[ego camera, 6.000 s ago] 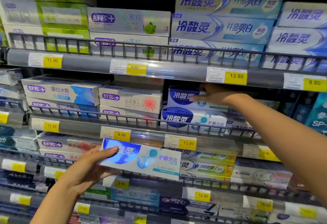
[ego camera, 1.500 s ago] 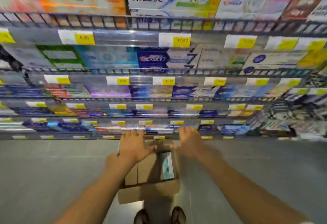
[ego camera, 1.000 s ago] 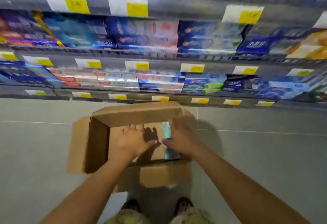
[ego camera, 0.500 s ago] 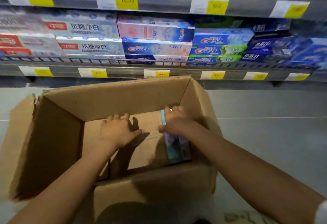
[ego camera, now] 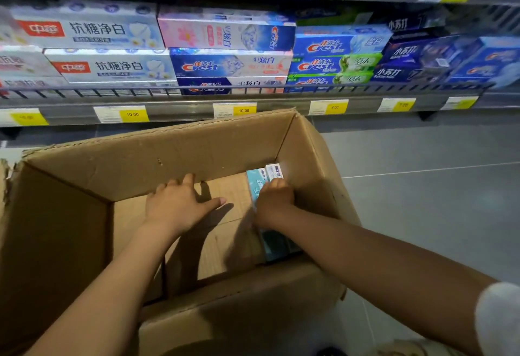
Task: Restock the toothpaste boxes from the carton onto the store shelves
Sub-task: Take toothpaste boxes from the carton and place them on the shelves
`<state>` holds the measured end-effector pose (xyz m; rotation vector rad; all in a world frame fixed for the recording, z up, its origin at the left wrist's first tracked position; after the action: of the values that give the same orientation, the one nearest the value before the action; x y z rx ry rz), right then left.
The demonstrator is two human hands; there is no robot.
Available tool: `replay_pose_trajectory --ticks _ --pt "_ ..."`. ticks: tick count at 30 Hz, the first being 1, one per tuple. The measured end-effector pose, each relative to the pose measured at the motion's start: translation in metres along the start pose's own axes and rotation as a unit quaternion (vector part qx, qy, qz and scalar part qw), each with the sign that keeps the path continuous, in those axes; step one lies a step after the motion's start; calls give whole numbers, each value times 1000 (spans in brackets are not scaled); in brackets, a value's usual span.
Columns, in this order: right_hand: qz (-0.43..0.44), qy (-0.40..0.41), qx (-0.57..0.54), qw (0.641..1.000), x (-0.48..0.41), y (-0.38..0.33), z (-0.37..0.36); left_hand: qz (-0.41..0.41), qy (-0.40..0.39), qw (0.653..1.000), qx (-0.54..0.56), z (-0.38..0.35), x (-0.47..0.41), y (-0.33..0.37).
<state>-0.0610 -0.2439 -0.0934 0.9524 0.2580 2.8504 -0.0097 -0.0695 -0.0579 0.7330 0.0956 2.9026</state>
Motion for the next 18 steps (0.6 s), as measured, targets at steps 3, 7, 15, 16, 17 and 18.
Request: replay_pose_trajectory --ticks 3,7,15,16,17,18 --pt "-24 10 3 1000 -6 1 -3 4 -3 1000 4 -1 -2 -2" --pt "-44 2 -27 999 -10 4 -3 4 -20 1000 6 -5 -6 -5" --pt "84 29 -72 993 -3 -18 -14 6 -40 999 24 -13 -8 -6" --pt "94 15 -98 991 -3 -20 -16 7 -39 999 26 -13 -8 -6" --pt "100 -4 -128 987 -3 -21 -19 7 -39 999 27 -13 -8 -6" --pt "104 -23 -160 981 -3 -23 -21 7 -41 999 27 -13 -8 -6"
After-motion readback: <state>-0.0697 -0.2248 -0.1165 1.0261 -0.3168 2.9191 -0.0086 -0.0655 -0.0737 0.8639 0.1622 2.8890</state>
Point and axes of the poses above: each hand's wrist, its own x-axis away from the middle knuckle, its own z-axis out of the back of the hand, y = z × x, the point moved 5 cm from there along -x, towards the middle knuckle, and after that the axes turned 4 degrees about z, right-handed, at the moved point
